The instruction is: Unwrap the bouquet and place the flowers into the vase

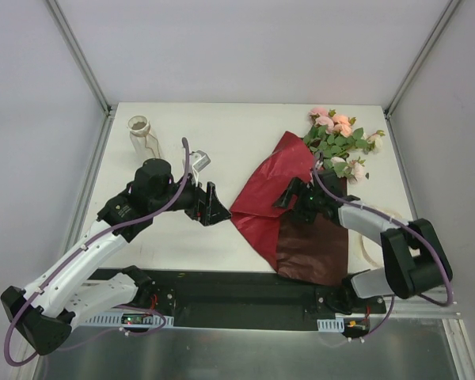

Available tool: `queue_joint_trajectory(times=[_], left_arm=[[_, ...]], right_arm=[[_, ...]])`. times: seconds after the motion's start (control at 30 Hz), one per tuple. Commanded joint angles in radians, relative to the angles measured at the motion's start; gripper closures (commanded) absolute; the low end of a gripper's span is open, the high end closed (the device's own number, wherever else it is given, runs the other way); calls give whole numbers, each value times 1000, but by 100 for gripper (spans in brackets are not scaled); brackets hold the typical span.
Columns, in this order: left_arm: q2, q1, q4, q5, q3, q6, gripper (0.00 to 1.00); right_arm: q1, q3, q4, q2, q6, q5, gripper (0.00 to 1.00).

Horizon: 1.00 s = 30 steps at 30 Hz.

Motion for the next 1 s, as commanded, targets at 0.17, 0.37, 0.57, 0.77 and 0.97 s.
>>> queue_joint_trajectory(times=[0.17, 0.37, 0.57, 0.77, 0.97], left_arm=[[-19, 8, 61, 20, -1, -12, 21], [-52, 8, 60, 12, -16, -27, 21], [-99, 8, 61, -31, -33, -43, 21], [-99, 8, 61, -63, -25, -49, 21], [-17, 8, 60, -5, -22, 8, 21]], right_arm=[[33, 285, 255, 274, 70, -43, 11], [93, 607, 304, 494, 56, -67, 11], [219, 1039, 81, 643, -109, 16, 12], [280, 1181, -139, 644, -251, -12, 11], [217, 816, -168, 308, -214, 60, 11]])
